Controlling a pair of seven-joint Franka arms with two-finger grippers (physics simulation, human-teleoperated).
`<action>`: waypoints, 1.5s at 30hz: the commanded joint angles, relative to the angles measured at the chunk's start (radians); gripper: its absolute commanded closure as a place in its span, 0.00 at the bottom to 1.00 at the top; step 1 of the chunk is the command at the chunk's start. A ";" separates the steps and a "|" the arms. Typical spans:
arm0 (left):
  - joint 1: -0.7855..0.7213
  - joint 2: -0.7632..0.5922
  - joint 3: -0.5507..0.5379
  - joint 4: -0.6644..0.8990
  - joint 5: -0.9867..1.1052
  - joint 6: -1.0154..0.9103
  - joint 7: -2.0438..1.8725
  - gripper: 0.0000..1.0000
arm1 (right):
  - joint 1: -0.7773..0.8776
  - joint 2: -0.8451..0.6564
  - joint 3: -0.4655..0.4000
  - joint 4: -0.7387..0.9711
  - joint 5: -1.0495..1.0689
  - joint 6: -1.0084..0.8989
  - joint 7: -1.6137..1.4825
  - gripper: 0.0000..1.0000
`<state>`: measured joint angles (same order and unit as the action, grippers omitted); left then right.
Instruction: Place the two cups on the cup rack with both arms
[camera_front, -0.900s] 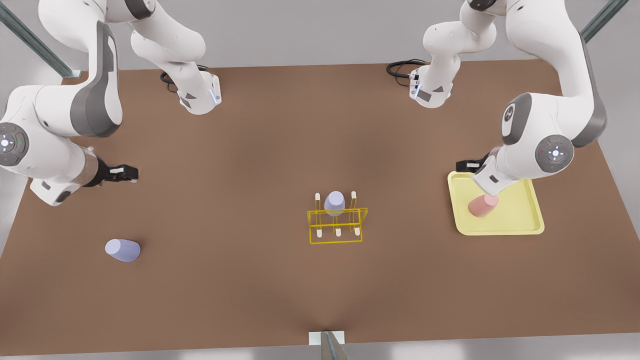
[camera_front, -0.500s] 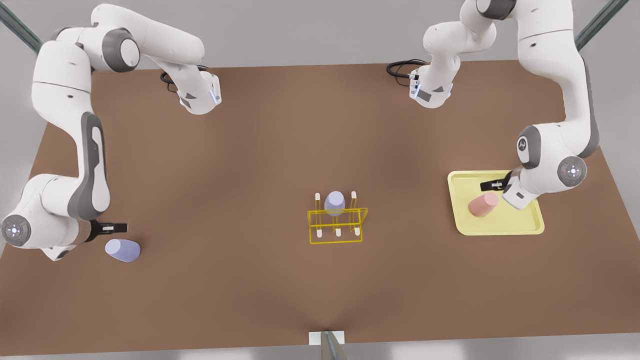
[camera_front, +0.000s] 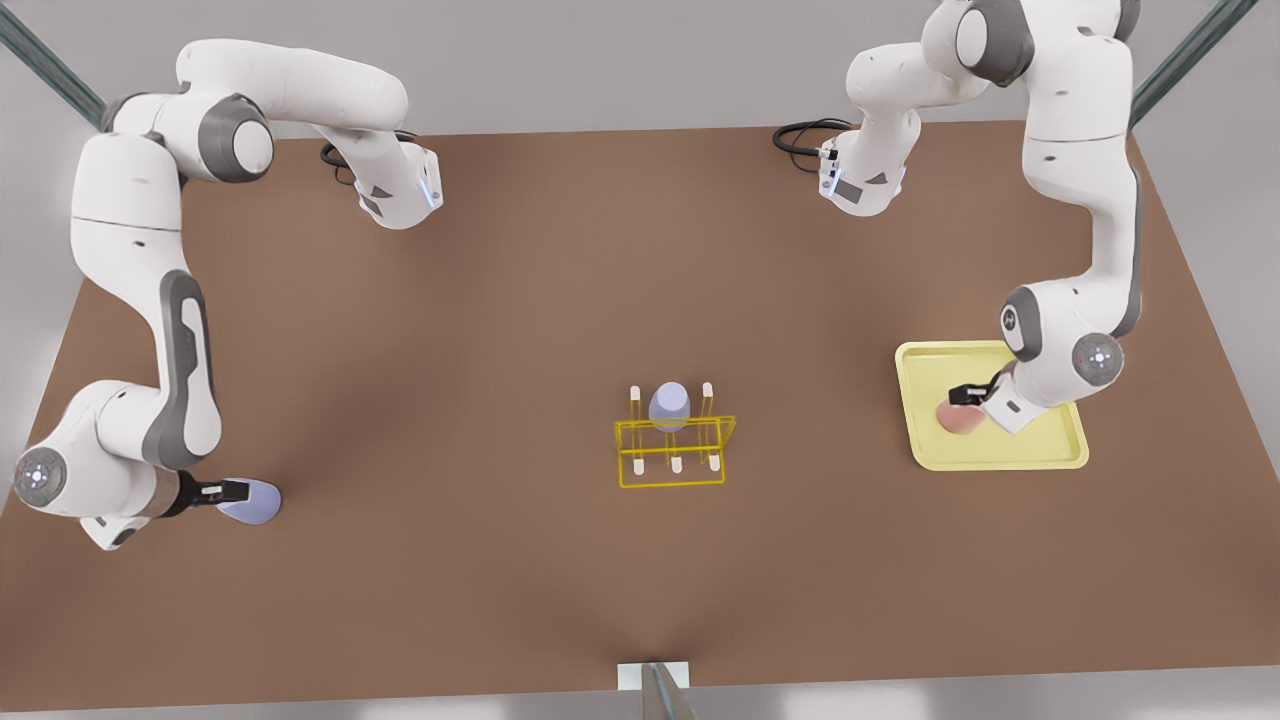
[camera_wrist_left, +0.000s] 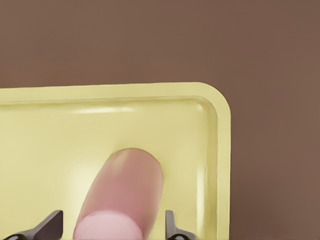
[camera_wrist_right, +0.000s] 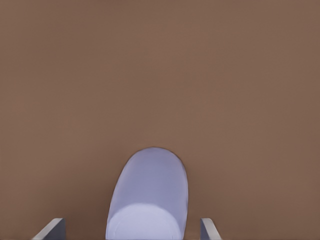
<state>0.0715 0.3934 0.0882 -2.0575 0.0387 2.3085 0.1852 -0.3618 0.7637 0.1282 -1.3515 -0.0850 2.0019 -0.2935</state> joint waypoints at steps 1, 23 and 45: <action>-0.001 0.015 0.001 0.000 0.001 0.046 0.111 0.00 | 0.000 0.006 -0.001 -0.003 -0.009 0.032 -0.093 0.00; 0.008 0.012 0.011 -0.056 0.001 0.097 0.108 0.20 | -0.002 0.046 -0.009 -0.110 -0.027 0.179 -0.075 0.00; -0.345 0.358 -0.188 1.030 -0.143 -0.376 -0.889 0.19 | -0.008 0.029 0.001 -0.095 -0.018 0.078 -0.111 0.20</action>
<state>-0.2605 0.7476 -0.0988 -1.0398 -0.1088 2.0028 -0.1024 -0.3698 0.7954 0.1276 -1.4468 -0.1124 2.1108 -0.3798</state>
